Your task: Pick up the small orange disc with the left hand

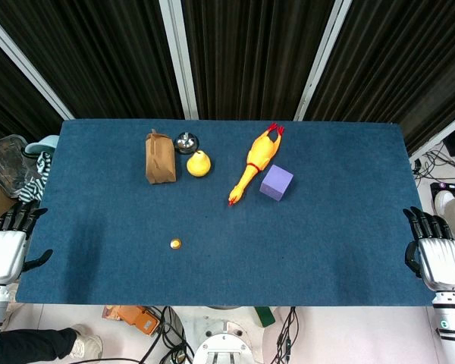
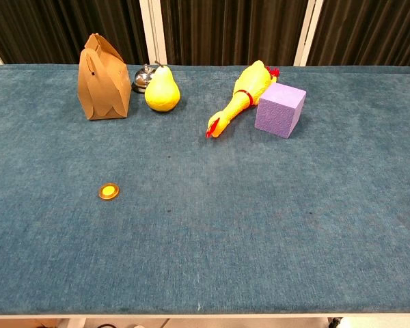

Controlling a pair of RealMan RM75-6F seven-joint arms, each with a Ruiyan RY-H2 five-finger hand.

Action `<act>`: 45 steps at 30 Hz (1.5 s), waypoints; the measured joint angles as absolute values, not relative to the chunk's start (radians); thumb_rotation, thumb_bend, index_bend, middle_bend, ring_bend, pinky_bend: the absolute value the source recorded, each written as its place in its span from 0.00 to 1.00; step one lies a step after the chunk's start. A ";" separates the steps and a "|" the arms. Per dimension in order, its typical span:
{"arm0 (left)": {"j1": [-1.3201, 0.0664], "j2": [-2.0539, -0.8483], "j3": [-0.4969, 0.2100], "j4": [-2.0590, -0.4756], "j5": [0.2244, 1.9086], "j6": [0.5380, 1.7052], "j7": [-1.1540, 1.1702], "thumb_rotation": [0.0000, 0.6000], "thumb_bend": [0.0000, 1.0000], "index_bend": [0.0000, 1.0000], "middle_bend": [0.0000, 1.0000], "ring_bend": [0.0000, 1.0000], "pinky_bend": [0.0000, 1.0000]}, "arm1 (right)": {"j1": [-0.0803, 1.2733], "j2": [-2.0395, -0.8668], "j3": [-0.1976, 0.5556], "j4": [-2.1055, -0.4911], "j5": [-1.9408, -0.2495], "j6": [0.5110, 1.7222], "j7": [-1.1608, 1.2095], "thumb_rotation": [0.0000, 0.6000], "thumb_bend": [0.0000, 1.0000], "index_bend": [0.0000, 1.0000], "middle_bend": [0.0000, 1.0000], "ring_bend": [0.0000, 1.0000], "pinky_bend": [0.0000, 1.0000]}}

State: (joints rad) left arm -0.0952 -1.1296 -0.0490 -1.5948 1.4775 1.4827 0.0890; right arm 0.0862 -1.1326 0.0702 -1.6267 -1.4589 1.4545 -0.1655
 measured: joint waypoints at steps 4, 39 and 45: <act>-0.096 -1.131 -0.046 -1.595 1.480 1.480 0.091 1.00 0.15 0.18 0.08 0.01 0.15 | 0.088 -1.133 0.070 -1.629 -1.458 1.452 -0.168 1.00 0.92 0.14 0.15 0.17 0.16; -0.306 -1.247 -0.032 -1.659 1.564 1.185 0.022 1.00 0.15 0.18 0.07 0.01 0.15 | 0.089 -1.134 0.073 -1.640 -1.436 1.441 -0.178 1.00 0.92 0.14 0.15 0.17 0.16; -0.389 -1.327 -0.071 -1.673 1.517 1.103 0.073 1.00 0.14 0.18 0.07 0.01 0.15 | 0.090 -1.135 0.073 -1.640 -1.431 1.437 -0.180 1.00 0.92 0.14 0.15 0.17 0.16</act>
